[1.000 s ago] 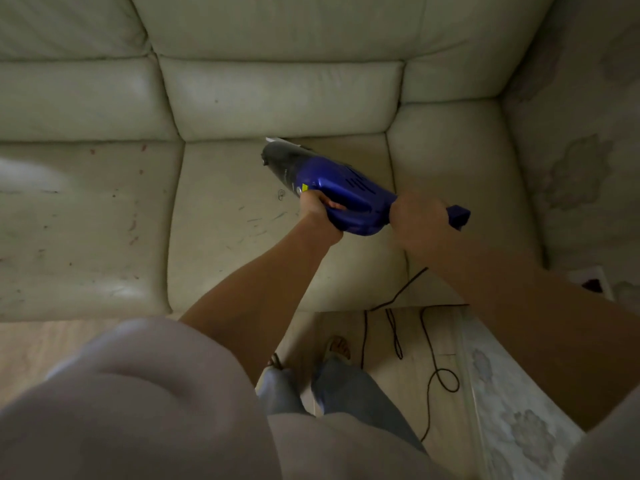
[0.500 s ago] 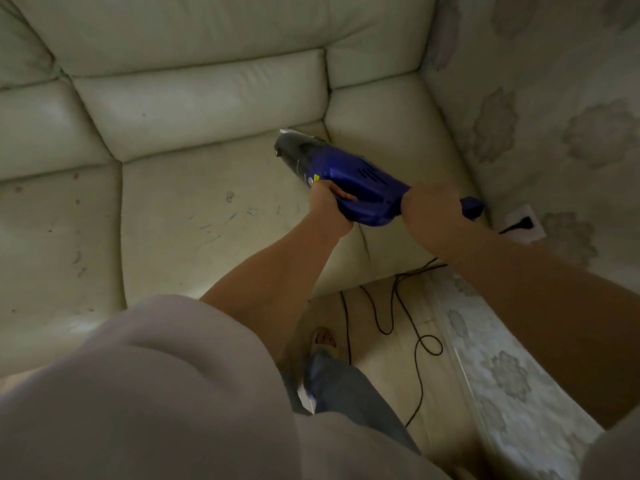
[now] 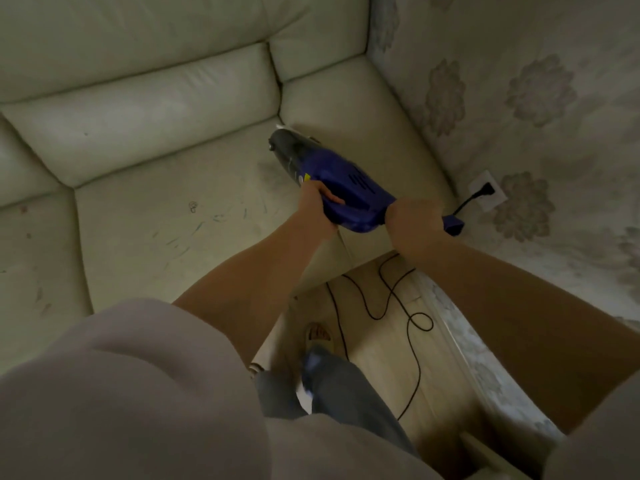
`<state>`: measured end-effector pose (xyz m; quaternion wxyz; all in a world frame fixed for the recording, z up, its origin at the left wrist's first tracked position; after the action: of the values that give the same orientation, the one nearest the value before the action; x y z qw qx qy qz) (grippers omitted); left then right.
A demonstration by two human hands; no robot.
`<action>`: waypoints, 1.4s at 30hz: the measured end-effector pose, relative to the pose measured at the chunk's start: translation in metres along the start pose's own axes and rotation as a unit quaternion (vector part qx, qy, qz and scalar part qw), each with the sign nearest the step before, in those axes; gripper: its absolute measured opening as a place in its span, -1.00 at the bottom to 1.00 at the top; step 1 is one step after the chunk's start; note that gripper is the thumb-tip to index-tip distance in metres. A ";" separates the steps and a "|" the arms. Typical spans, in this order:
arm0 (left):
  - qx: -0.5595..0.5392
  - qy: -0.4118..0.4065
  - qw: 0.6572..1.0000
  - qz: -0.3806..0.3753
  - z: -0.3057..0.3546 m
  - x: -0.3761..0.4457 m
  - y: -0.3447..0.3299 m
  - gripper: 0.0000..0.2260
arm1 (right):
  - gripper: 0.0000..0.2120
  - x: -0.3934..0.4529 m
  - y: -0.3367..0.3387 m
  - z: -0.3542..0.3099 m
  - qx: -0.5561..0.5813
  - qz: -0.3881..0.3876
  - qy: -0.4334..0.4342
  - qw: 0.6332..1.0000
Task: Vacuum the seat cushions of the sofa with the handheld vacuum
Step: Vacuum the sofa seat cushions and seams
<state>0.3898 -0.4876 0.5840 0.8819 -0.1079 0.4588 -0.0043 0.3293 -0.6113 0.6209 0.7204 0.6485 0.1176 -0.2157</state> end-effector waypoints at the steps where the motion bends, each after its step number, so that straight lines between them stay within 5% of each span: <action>1: -0.002 -0.002 1.000 0.009 0.001 -0.004 0.003 -0.45 | -0.62 -0.001 0.001 -0.003 0.008 -0.004 0.009 1.000; 3: -0.021 -0.008 1.000 0.008 0.003 -0.011 0.010 -0.79 | -0.68 -0.005 0.006 -0.009 0.005 -0.007 0.025 1.000; 13: -0.107 -0.024 0.994 0.026 0.025 -0.001 0.051 -0.82 | -0.81 0.021 0.024 -0.053 -0.035 0.048 0.060 0.996; 17: -0.086 -0.004 0.996 0.029 0.019 0.007 0.034 -0.84 | -0.67 0.034 0.027 -0.035 -0.067 0.034 0.053 0.996; 20: -0.088 0.009 0.996 0.023 0.008 0.018 0.019 -0.80 | -0.83 0.035 0.022 -0.018 -0.088 0.041 0.046 0.994; 31: -0.056 -0.007 0.998 -0.009 0.012 0.030 -0.022 -0.83 | -0.83 0.044 0.014 0.017 -0.059 0.021 0.020 0.998; 37: -0.040 0.002 0.999 0.023 0.013 0.013 0.009 -0.74 | -0.81 0.024 0.007 -0.004 0.031 -0.035 0.075 0.996; 42: -0.138 -0.007 0.987 0.082 0.005 -0.017 0.071 -0.86 | -0.77 0.020 0.011 -0.061 0.001 -0.037 0.143 0.989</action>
<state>0.3776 -0.4158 0.5872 0.8592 -0.1903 0.4563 0.1319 0.3585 -0.5532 0.6131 0.6867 0.6689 0.2433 -0.1476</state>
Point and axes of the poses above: each hand's wrist, its own x-axis towards the middle knuckle, its own y-axis out of the back of the hand, z = x × y, the point moved 1 cm from there along x, towards the middle knuckle, and after that the axes turned 14 degrees about x, right-handed, at the moved point
